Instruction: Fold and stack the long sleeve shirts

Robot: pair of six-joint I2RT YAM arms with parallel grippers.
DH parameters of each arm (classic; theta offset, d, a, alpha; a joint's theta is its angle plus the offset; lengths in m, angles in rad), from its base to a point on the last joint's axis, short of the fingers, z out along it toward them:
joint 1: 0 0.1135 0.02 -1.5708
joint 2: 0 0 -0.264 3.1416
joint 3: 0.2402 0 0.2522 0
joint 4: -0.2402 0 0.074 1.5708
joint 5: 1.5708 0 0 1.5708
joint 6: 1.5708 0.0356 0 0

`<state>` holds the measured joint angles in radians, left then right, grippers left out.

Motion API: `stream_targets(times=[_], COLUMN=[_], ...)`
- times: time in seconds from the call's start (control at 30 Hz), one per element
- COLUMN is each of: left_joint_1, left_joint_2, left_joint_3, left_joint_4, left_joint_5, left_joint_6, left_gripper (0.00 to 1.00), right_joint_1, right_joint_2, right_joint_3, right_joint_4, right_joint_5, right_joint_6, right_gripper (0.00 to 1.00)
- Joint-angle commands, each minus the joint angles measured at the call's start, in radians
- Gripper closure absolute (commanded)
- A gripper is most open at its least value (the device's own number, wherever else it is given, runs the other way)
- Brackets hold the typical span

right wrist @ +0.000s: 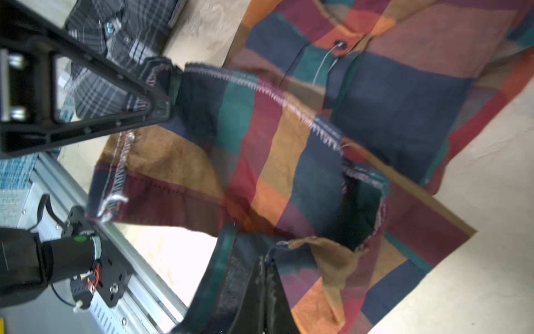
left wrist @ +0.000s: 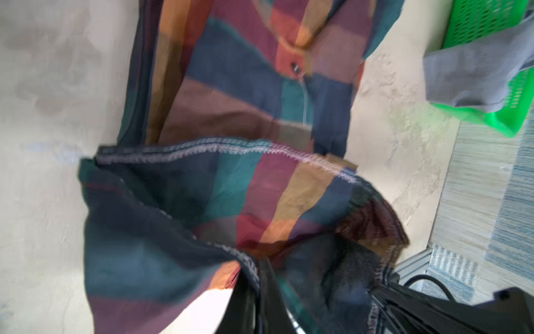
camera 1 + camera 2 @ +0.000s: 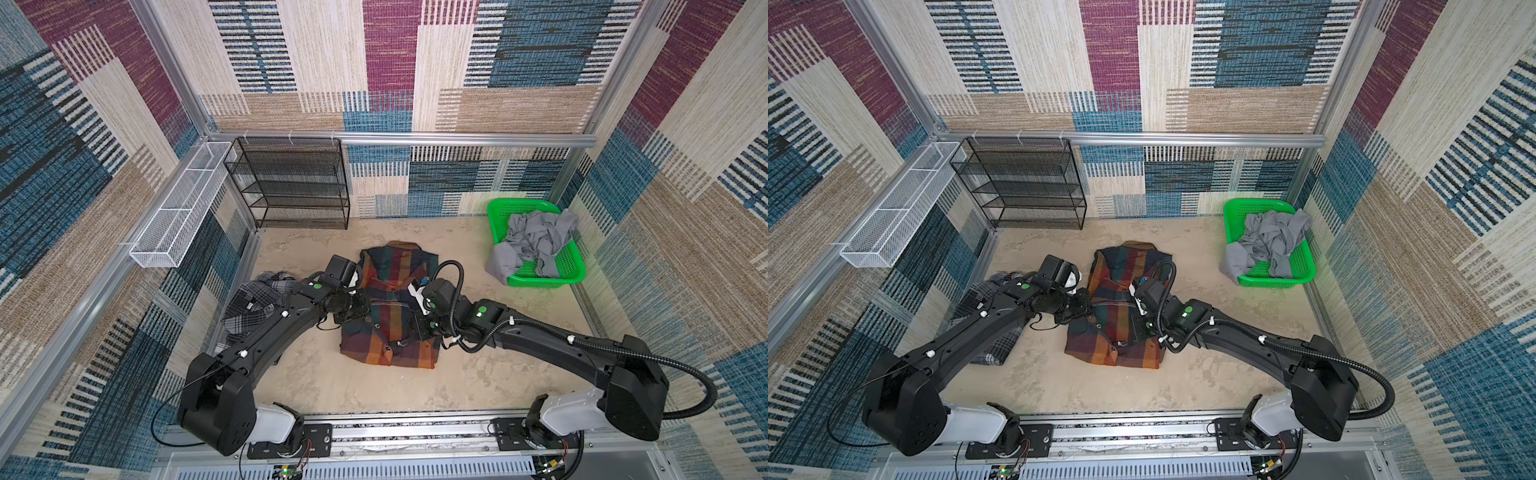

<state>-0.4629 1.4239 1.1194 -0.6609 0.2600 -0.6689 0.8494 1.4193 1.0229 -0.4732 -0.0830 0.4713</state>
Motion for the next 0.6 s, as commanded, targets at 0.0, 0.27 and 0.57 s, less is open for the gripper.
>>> stream_targets(times=[0.0,0.27,0.57], left_joint_1=[0.001,0.001,0.033], left_joint_2=[0.044,0.253,0.407], left_joint_3=[0.087,0.273,0.390], left_joint_4=[-0.039,-0.077,-0.097], left_joint_5=[-0.048,-0.063,-0.099], left_joint_6=[0.057,0.095,0.104], left_gripper=[0.95,0.91,0.75], right_joint_1=[-0.030,-0.125,-0.200], right_joint_2=[0.027,0.145,0.294], right_joint_3=[0.031,0.122,0.219], right_joint_4=[0.018,0.028,0.055], right_joint_5=[0.029,0.006,-0.020], right_joint_6=[-0.007,-0.020,-0.015], right_gripper=[1.00,1.00,1.00])
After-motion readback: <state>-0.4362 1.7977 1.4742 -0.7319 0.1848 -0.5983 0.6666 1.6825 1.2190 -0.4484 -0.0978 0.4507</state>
